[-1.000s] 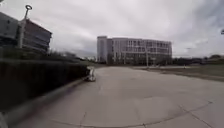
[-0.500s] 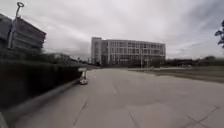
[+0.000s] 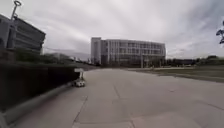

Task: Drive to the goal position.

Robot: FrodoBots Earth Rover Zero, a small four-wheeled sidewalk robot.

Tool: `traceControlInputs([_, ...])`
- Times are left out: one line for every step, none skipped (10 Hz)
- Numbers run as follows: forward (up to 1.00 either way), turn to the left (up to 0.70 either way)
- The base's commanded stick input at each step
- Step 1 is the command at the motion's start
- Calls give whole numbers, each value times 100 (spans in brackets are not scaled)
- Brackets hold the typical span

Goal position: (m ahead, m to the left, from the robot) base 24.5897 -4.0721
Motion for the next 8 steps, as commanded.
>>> traceControlInputs([70, -28])
traceControlInputs([70, -32])
traceControlInputs([70, -11])
traceControlInputs([70, 0])
traceControlInputs([70, 0])
traceControlInputs([70, 0])
traceControlInputs([70, 0])
traceControlInputs([70, 0])
